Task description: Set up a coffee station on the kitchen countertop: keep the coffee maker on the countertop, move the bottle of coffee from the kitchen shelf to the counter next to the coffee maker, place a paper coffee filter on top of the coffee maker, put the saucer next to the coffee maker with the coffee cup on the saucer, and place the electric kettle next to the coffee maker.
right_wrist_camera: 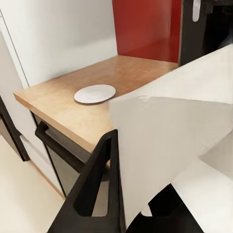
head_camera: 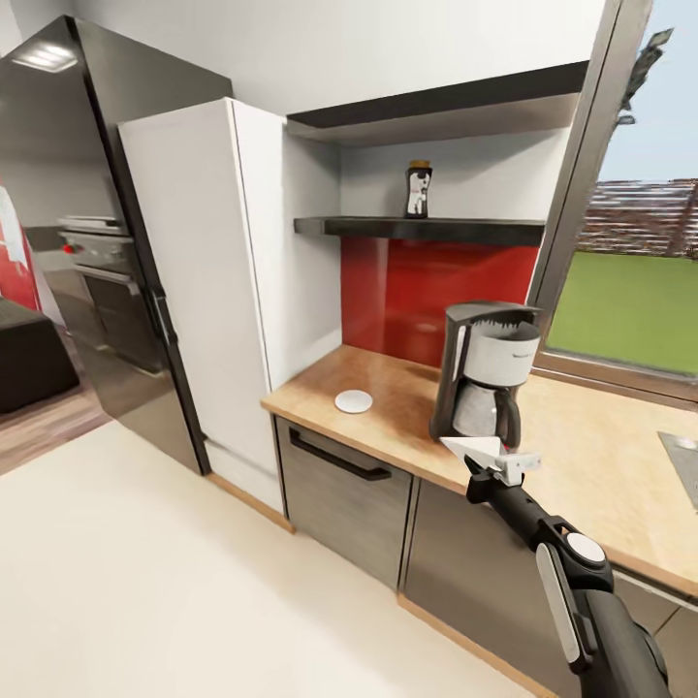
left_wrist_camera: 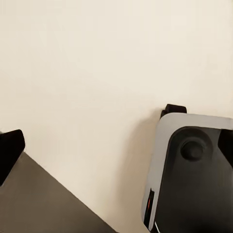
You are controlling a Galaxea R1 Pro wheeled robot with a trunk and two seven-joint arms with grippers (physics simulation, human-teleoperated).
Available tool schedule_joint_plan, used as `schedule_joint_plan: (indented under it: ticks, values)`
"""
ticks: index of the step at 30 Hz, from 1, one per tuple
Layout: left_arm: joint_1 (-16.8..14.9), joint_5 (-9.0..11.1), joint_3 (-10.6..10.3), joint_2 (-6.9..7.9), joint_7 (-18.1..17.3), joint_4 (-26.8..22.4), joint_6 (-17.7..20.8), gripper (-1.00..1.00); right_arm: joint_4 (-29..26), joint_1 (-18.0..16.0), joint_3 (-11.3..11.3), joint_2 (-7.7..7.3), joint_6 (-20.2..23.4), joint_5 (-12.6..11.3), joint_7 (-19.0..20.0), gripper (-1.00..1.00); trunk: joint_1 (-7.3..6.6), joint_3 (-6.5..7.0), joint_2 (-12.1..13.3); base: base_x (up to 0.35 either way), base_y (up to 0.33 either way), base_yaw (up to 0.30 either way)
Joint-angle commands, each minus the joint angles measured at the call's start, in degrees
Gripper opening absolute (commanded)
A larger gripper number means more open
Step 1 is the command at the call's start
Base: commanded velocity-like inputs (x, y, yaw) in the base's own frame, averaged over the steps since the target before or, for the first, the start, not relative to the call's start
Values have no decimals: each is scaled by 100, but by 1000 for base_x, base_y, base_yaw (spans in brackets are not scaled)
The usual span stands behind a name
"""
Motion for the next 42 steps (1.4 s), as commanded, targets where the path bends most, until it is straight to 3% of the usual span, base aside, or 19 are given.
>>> schedule_joint_plan:
  ticks: [1,20,42]
  values:
    - [-3,37,3,0,-2,3,-16,100,-8,-7,-7,4,41,-2,-6,-100,5,-8,-13,158,281,-256]
    - [-3,37,4,-1,-3,3,-16,100,-3,-7,-7,2,41,-2,-6,-100,5,98,-13,144,284,-256]
    - [-3,37,3,0,-2,3,-16,100,-2,-7,-7,3,41,-2,-6,-100,5,220,-13,1,14,-256]
